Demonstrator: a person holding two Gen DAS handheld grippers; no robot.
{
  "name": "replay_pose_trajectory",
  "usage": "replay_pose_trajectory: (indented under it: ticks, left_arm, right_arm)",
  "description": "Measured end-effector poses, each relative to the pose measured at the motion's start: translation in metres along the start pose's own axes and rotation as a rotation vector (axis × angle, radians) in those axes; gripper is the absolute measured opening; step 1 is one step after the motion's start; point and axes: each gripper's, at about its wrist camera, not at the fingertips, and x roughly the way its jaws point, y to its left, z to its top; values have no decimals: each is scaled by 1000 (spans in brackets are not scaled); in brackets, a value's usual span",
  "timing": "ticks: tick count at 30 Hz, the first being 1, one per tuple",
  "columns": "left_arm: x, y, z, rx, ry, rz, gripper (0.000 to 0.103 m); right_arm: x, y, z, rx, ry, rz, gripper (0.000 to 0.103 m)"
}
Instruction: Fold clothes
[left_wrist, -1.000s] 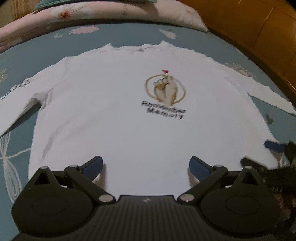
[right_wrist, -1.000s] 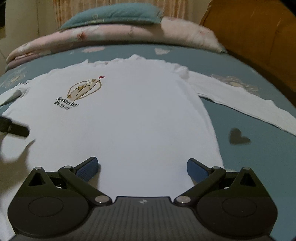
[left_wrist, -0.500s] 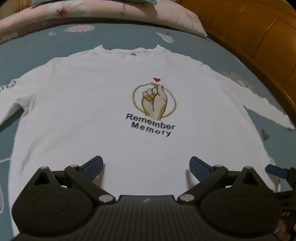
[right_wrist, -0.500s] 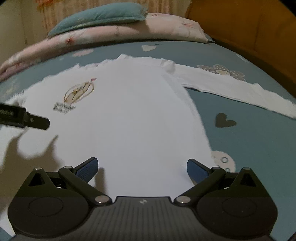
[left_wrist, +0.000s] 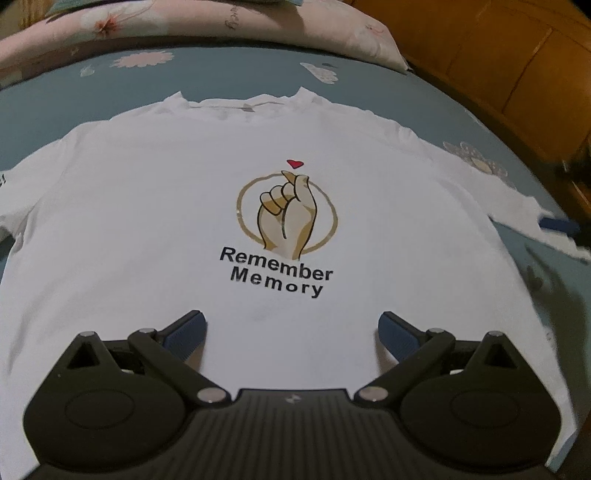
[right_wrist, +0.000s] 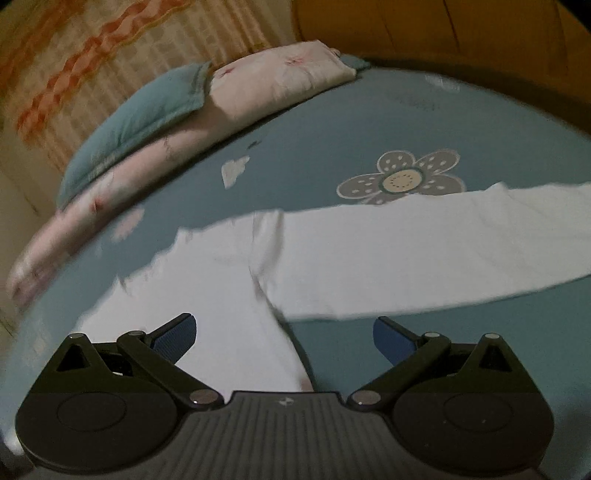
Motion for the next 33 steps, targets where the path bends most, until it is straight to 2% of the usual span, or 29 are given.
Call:
replay_pose_trajectory:
  ticks: [2, 6, 10, 13, 15, 17, 19, 23, 28, 33]
  left_arm:
    - [2, -3, -1, 23, -6, 11, 100]
    - [4, -4, -2, 36, -11, 21, 101]
    - [6, -4, -2, 43, -17, 25, 102]
    - [7, -5, -2, 52, -21, 31, 102]
    - [8, -7, -3, 62, -25, 37, 102]
    - [8, -8, -3, 70, -27, 42, 102]
    - [9, -9, -4, 75, -28, 44, 102]
    - [9, -8, -5, 77, -31, 42, 102]
    - [10, -8, -5, 84, -32, 43, 102]
    - [10, -7, -5, 84, -33, 41, 102]
  right_arm:
    - [18, -4, 12, 23, 30, 35, 103]
    - [55, -1, 29, 22, 65, 37, 103]
    - [81, 3, 36, 70, 121, 128, 103]
    - [91, 14, 40, 34, 133, 162, 103]
    - [102, 17, 39, 23, 182, 190, 103]
    - [111, 16, 38, -13, 204, 143, 103]
    - [114, 12, 41, -77, 168, 76, 103]
    - [114, -5, 62, -87, 108, -51, 103]
    - [105, -17, 73, -48, 107, -38, 103]
    - [65, -42, 74, -14, -1, -93, 103]
